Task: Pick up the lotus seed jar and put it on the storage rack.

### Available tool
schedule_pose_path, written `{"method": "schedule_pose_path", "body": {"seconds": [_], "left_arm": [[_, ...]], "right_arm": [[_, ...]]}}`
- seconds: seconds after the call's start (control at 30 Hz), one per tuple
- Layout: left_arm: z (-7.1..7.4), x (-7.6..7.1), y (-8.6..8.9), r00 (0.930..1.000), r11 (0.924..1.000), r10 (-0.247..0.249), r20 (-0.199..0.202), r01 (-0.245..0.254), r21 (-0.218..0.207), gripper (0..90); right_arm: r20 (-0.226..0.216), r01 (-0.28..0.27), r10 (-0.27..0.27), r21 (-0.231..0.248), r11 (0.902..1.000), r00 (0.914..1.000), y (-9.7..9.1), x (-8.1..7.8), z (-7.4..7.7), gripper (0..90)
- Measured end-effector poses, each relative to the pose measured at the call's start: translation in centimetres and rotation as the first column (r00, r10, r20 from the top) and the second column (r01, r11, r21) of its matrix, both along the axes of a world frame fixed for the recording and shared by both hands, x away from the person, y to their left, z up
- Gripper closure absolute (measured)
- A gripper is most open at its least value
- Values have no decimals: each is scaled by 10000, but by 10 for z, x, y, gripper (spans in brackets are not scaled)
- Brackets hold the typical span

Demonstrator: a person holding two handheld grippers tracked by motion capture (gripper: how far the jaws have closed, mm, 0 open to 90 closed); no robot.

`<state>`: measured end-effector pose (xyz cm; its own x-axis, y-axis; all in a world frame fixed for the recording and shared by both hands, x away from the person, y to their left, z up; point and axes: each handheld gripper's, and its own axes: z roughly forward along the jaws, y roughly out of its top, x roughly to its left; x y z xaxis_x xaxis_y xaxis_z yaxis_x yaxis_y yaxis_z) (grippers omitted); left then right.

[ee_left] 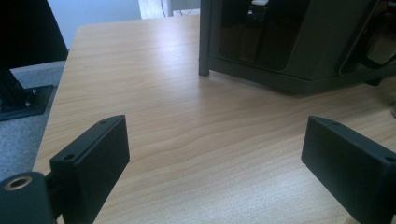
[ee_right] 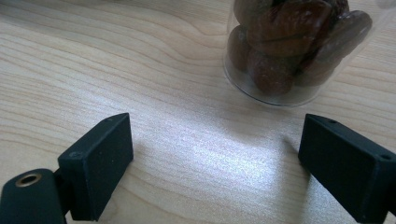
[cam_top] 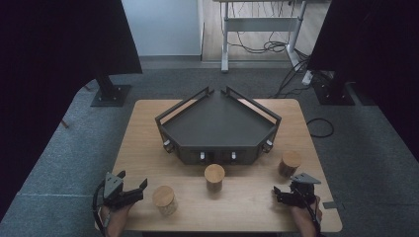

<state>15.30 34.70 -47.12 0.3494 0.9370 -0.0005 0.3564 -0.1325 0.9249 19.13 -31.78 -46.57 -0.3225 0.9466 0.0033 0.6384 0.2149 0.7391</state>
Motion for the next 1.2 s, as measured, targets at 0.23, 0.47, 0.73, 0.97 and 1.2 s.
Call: {"method": "schedule_pose_path", "body": {"seconds": [0.23, 0.47, 0.73, 0.97, 1.2], "left_arm": [[0, -3, 1, 9997, 9999, -24, 248, 27, -115, 75], [0, -6, 3, 9991, 9996, -74, 429, 85, -256, 76], [1, -8, 3, 9985, 9993, -200, 511, 215, -303, 76], [3, -10, 3, 9978, 9990, -247, 611, 269, -350, 76], [4, -12, 2, 9969, 9986, -350, 699, 376, -362, 76]], "right_arm": [[-1, 1, -1, 1, 10000, 10000, 0, 0, 0, 97], [1, -2, 2, 0, 10000, 10000, 0, 0, 0, 97], [2, -13, 13, 1, 10000, 10000, 0, 0, 0, 97], [2, -21, 21, 0, 10000, 10000, 0, 0, 0, 97], [1, -21, 21, -1, 10000, 10000, 0, 0, 0, 97]]}}
